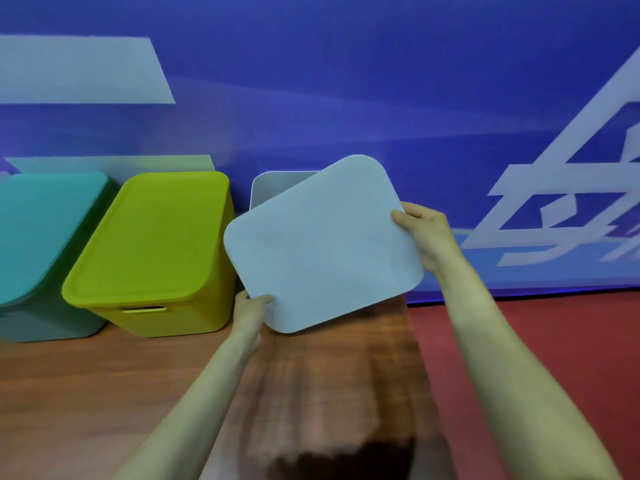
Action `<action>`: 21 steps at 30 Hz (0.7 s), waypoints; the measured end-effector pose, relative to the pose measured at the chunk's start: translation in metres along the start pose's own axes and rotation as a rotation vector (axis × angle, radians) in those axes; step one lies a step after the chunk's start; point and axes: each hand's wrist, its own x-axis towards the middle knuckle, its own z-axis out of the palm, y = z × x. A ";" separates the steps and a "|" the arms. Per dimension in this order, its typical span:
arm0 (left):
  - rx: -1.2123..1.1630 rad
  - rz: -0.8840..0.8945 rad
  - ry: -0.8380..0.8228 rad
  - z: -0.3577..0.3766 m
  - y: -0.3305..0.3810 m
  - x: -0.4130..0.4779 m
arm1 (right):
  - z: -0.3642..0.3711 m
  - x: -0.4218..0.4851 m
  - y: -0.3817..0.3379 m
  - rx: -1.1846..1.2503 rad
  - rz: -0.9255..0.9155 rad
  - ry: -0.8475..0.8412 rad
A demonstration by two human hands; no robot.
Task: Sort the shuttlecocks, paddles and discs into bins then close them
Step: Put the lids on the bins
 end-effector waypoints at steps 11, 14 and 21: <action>0.512 0.699 0.152 0.012 0.068 0.011 | -0.019 0.064 0.016 -0.215 0.103 0.134; 0.548 0.693 0.190 0.021 0.093 0.030 | -0.012 0.086 0.012 -0.259 0.137 0.085; 0.534 0.631 0.238 0.035 0.110 0.067 | 0.008 0.136 0.014 -0.465 0.120 0.081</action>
